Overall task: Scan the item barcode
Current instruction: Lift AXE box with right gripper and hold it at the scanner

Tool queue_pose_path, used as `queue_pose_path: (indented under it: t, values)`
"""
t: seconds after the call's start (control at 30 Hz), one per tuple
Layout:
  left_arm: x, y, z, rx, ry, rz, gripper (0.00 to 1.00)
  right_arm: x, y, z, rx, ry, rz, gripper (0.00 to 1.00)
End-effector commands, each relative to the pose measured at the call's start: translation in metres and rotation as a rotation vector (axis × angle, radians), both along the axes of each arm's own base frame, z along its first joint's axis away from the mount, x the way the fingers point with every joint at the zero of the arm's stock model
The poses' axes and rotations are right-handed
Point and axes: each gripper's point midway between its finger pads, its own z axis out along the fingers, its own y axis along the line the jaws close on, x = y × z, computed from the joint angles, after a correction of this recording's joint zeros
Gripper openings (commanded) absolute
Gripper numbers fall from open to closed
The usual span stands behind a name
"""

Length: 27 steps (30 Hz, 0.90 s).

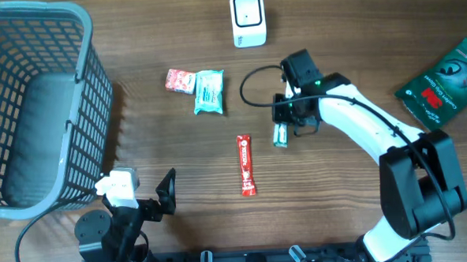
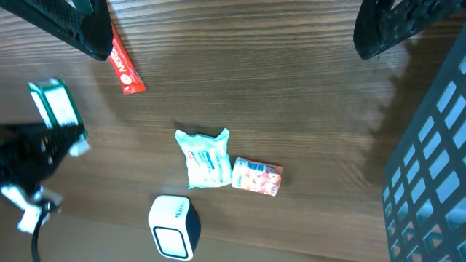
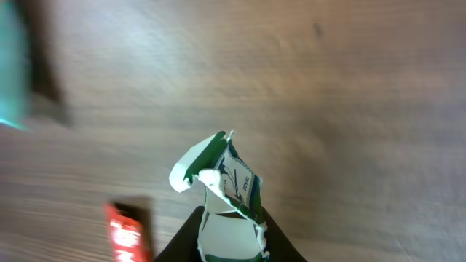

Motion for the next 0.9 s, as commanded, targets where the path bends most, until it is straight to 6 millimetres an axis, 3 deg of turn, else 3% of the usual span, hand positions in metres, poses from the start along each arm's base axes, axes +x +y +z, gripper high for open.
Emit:
queue_pose_path:
  t: [0.0, 0.07, 0.17, 0.23, 0.4, 0.43, 0.53, 0.6, 0.67, 0.73, 0.87]
  values:
    - [0.0, 0.0, -0.001, 0.011, -0.005, -0.009, 1.0, 0.02, 0.017, 0.014, 0.085, -0.063, 0.01, 0.25]
    - [0.0, 0.0, -0.001, 0.011, -0.005, -0.009, 1.0, 0.029, 0.005, 0.01, 0.071, -0.051, -0.206, 0.36]
    - [0.0, 0.0, -0.001, 0.011, -0.006, -0.009, 1.0, 0.026, -0.015, -0.002, 0.038, -0.012, -0.46, 0.58]
    - [0.0, 0.0, -0.001, 0.011, -0.006, -0.009, 1.0, 0.026, -0.016, -0.004, 0.035, -0.009, -0.474, 0.65]
    - [0.0, 0.0, -0.001, 0.011, -0.006, -0.009, 1.0, 0.031, -0.014, -0.001, 0.012, -0.063, -0.349, 0.63]
    - [0.0, 0.0, -0.001, 0.011, -0.006, -0.009, 1.0, 0.029, -0.011, -0.001, 0.026, -0.051, -0.341, 0.59]
    - [0.0, 0.0, -0.001, 0.011, -0.006, -0.009, 1.0, 0.025, 0.014, 0.005, 0.141, -0.019, -0.264, 0.32]
    - [0.0, 0.0, -0.001, 0.011, -0.005, -0.009, 1.0, 0.027, 0.035, 0.014, 0.225, -0.044, -0.163, 0.21]
    - [0.0, 0.0, -0.001, 0.011, -0.006, -0.009, 1.0, 0.026, 0.041, 0.014, 0.234, -0.043, -0.153, 0.09]
    - [0.0, 0.0, -0.001, 0.011, -0.005, -0.009, 1.0, 0.022, 0.046, 0.009, 0.23, -0.031, -0.138, 0.04]
    - [0.0, 0.0, -0.001, 0.011, -0.005, -0.009, 1.0, 0.013, 0.055, -0.019, 0.2, 0.025, -0.116, 0.04]
